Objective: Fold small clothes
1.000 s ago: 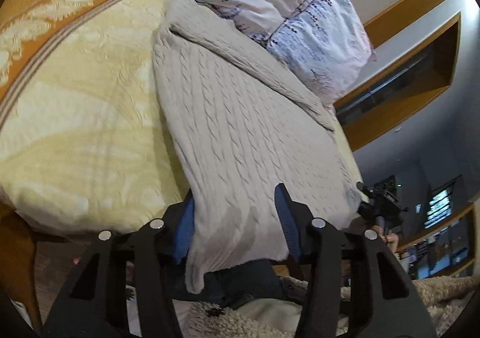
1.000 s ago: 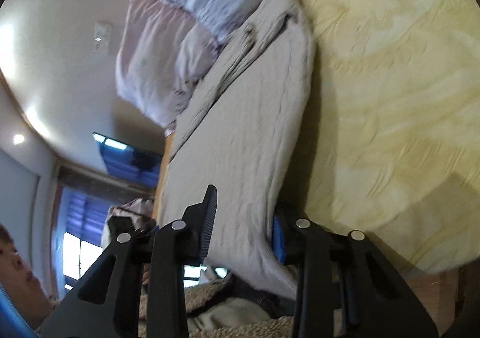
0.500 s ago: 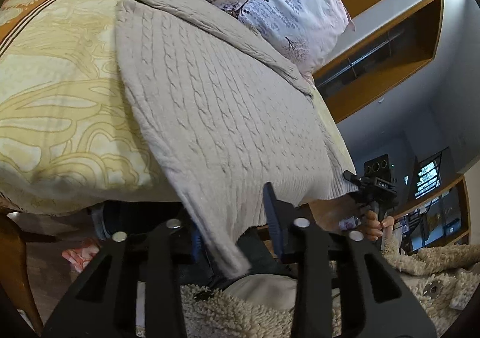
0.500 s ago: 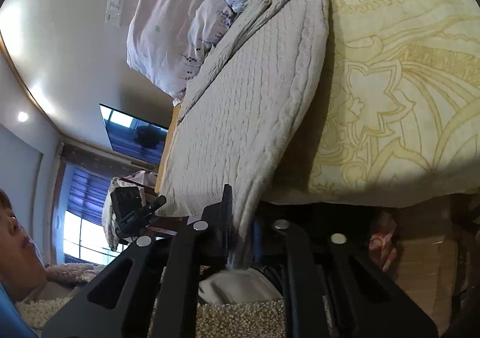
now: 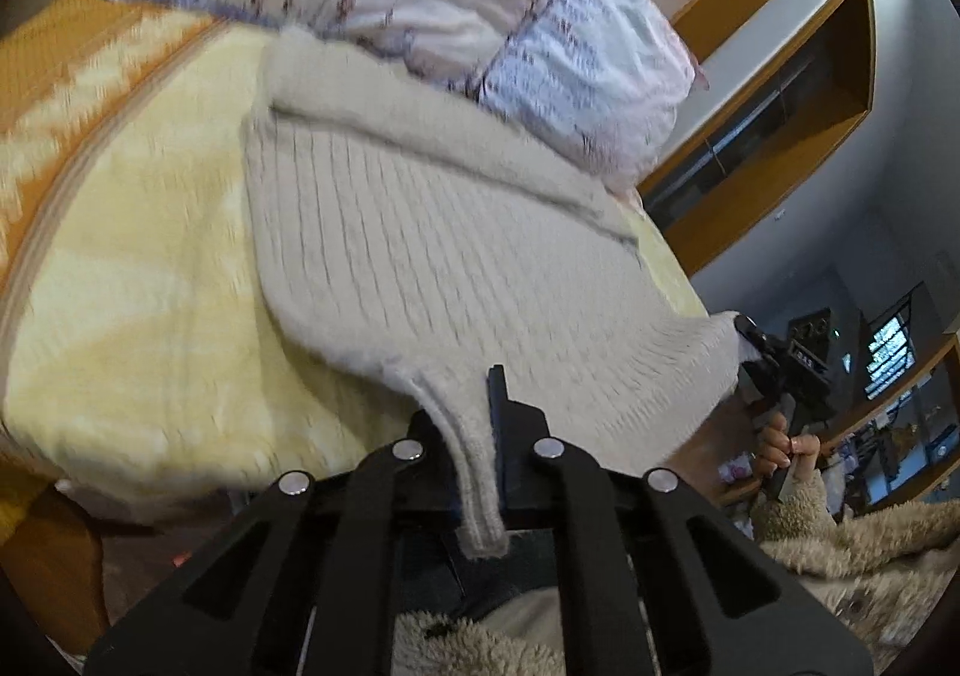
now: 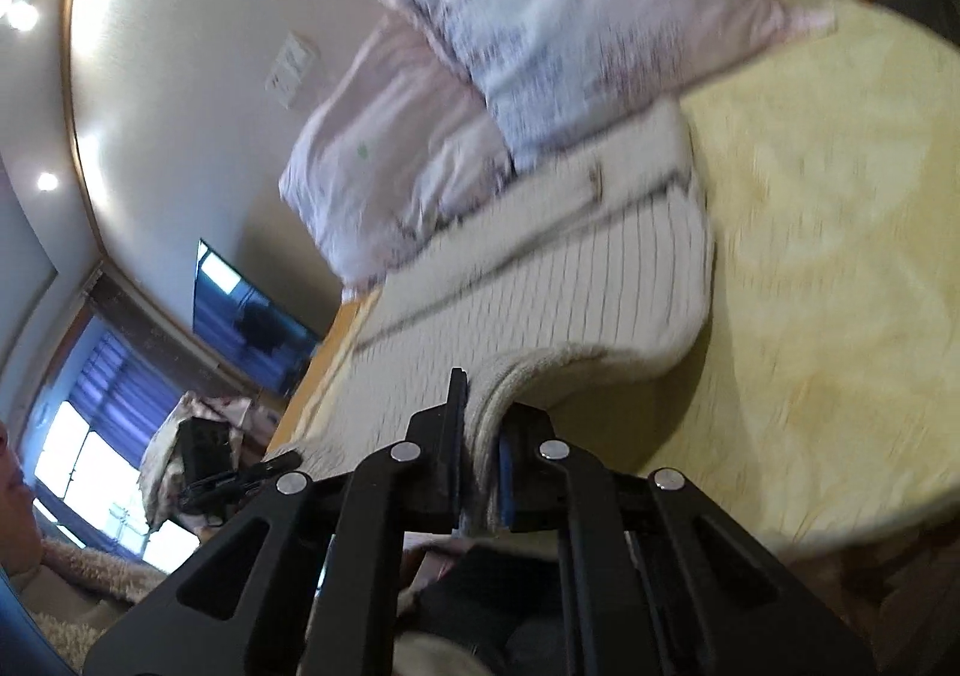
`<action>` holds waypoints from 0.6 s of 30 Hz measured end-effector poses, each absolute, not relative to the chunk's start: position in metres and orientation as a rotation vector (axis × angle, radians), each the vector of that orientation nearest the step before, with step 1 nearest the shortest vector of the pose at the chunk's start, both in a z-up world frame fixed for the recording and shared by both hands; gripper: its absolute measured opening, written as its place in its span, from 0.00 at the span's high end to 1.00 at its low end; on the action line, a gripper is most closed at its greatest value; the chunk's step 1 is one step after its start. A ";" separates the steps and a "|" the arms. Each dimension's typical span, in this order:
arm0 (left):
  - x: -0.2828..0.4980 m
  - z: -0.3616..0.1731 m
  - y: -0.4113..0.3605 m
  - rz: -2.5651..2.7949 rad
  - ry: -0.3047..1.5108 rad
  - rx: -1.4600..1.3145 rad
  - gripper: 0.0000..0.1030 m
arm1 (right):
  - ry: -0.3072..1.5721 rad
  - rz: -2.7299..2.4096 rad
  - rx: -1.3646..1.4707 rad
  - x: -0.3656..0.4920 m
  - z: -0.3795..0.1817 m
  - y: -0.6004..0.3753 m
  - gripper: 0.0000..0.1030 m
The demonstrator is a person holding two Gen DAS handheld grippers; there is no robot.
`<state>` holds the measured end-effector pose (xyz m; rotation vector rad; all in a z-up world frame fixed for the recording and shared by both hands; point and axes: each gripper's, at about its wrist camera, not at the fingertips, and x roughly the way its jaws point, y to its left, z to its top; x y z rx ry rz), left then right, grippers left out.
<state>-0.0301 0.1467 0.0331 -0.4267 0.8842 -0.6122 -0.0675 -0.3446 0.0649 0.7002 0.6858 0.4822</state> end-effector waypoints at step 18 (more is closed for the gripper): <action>0.111 0.110 0.137 -0.392 0.732 -0.340 0.94 | 0.505 0.301 0.421 0.011 0.121 -0.329 0.92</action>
